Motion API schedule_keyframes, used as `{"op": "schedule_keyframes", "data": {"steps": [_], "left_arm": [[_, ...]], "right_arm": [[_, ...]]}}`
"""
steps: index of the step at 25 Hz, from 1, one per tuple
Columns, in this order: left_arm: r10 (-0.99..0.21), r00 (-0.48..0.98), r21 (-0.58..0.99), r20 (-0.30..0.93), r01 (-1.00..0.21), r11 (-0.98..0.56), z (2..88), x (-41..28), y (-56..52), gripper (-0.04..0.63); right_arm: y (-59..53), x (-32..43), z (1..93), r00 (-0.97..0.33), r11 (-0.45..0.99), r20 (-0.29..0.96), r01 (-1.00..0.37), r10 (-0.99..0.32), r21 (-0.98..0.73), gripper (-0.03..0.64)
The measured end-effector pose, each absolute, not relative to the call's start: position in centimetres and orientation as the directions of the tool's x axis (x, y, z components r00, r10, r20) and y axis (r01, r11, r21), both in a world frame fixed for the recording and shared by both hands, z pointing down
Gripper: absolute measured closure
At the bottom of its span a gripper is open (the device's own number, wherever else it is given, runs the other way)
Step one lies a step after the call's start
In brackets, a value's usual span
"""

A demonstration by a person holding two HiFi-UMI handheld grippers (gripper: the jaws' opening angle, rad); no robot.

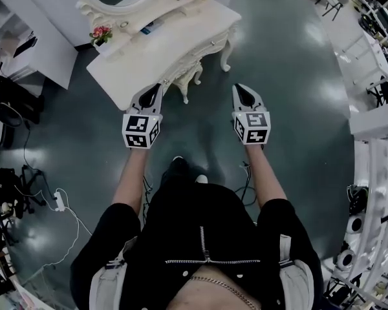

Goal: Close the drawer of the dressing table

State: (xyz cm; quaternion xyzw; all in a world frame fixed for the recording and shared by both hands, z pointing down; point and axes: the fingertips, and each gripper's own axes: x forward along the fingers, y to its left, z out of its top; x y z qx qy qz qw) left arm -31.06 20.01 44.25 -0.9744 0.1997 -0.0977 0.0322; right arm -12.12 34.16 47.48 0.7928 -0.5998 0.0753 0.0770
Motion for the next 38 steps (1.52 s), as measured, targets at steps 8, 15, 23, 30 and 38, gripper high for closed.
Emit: {"op": "schedule_keyframes", "data": {"steps": [8,15,23,30,38], "left_arm": [[-0.381,0.909,-0.1,0.17,-0.369,-0.924,44.8,-25.9,16.0,0.574],[-0.358,0.917,-0.086,0.176,-0.348,-0.934,45.5,-19.5,9.2,0.574],[-0.35,0.918,-0.102,0.186,-0.336,-0.936,44.9,-13.8,0.2,0.574],[-0.356,0.913,-0.099,0.199,-0.343,-0.934,45.6,-10.9,-6.6,0.574],[-0.395,0.894,-0.08,0.211,-0.387,-0.919,46.2,-8.1,-12.1,0.574]], "right_arm": [[29.9,-8.2,48.7,0.27,-0.273,0.239,-0.962,-0.933,0.021,0.611],[23.3,-2.8,48.4,0.283,-0.287,0.246,-0.958,-0.927,0.022,0.611],[13.8,2.7,47.2,0.282,-0.285,0.246,-0.958,-0.927,0.024,0.611],[6.7,6.1,47.4,0.289,-0.294,0.22,-0.956,-0.932,0.014,0.611],[-1.3,9.6,48.1,0.204,-0.208,0.237,-0.978,-0.95,0.007,0.611]]}}
